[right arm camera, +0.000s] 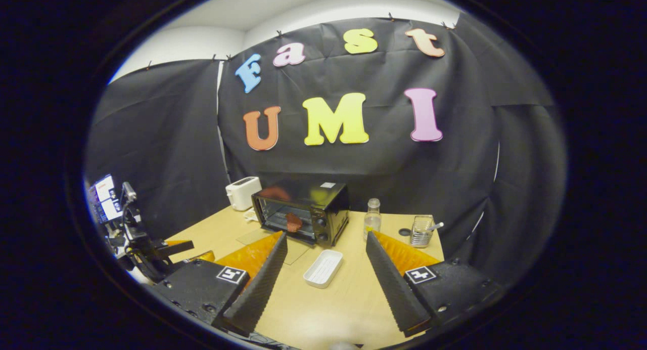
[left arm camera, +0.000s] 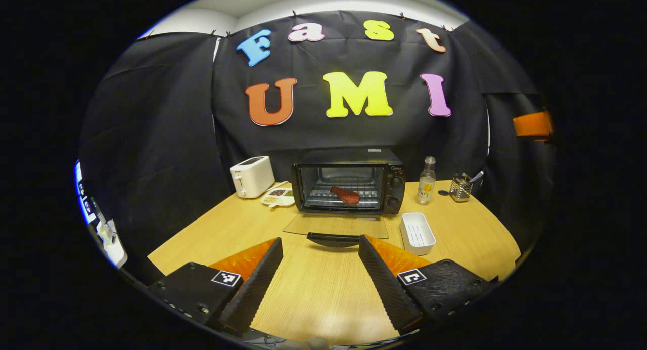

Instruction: Open the electric oven with the left hand, put the food in, and close the electric oven.

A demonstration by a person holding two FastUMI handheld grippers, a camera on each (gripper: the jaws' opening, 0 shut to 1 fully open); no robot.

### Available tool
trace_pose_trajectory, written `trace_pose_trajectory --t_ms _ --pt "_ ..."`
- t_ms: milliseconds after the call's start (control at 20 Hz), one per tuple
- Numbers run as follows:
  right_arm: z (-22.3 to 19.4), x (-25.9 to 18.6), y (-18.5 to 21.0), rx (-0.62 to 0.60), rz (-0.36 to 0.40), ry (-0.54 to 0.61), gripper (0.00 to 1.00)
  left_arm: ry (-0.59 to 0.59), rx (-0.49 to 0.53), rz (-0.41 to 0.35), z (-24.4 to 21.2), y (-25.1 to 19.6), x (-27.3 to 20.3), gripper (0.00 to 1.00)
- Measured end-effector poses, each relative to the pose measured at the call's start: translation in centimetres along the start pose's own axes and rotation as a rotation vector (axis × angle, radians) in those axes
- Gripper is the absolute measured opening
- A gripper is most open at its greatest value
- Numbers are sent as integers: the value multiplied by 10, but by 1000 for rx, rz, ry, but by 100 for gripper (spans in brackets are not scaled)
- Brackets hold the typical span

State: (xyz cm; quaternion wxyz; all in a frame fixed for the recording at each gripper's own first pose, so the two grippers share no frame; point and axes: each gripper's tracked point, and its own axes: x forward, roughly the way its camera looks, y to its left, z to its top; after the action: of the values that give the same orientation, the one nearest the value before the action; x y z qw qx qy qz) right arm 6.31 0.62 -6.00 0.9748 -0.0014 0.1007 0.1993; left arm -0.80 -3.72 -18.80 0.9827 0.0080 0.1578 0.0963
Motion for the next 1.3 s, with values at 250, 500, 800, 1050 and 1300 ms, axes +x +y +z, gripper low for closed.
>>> trace_pose_trajectory --t_ms 250,500,800,1050,1300 --pt "11 0 8 1 -109 -1 99 55 29 -104 -32 -10 58 97" --pt "15 -6 23 11 -221 6 99 109 48 -168 -57 -11 111 97" --pt "14 -16 28 7 -324 28 99 175 72 -207 -87 -22 153 97" --pt "16 -14 29 26 -363 34 99 218 82 -195 -102 -19 175 97" --pt "14 -14 26 46 -380 40 99 255 85 -197 -113 -19 183 97"
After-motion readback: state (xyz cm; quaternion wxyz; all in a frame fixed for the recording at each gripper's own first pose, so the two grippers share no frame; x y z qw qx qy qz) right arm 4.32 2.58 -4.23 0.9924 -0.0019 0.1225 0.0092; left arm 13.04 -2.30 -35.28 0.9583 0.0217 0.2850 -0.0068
